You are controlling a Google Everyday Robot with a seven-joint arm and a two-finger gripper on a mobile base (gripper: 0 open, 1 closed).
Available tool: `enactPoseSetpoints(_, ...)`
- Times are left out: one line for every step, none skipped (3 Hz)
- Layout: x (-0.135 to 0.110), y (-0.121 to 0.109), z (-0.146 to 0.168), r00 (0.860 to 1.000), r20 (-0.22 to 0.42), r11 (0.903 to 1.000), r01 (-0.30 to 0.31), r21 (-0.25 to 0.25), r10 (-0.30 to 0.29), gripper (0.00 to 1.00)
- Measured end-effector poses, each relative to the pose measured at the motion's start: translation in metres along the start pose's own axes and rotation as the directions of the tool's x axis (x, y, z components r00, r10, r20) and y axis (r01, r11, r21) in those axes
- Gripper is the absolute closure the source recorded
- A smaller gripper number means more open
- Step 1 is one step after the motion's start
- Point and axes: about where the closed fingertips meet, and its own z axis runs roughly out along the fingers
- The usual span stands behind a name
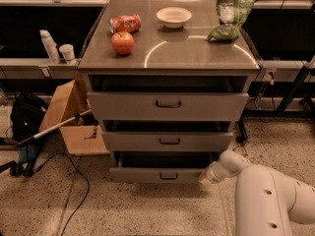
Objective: Close bottom drawer
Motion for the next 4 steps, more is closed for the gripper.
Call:
enactPoseSetpoints(0.0, 0.0, 0.0001, 1.0, 0.0, 1.0, 0.0, 0.0, 0.0, 0.81)
enactPoseSetpoints(0.0, 0.0, 0.0001, 1.0, 0.0, 1.0, 0.0, 0.0, 0.0, 0.58)
enactPoseSetpoints(0.0, 0.0001, 0.0001, 1.0, 0.0, 1.0, 0.0, 0.0, 0.0, 0.35)
enactPoseSetpoints(0.0, 0.0001, 0.0001, 1.0, 0.0, 1.0, 0.0, 0.0, 0.0, 0.13)
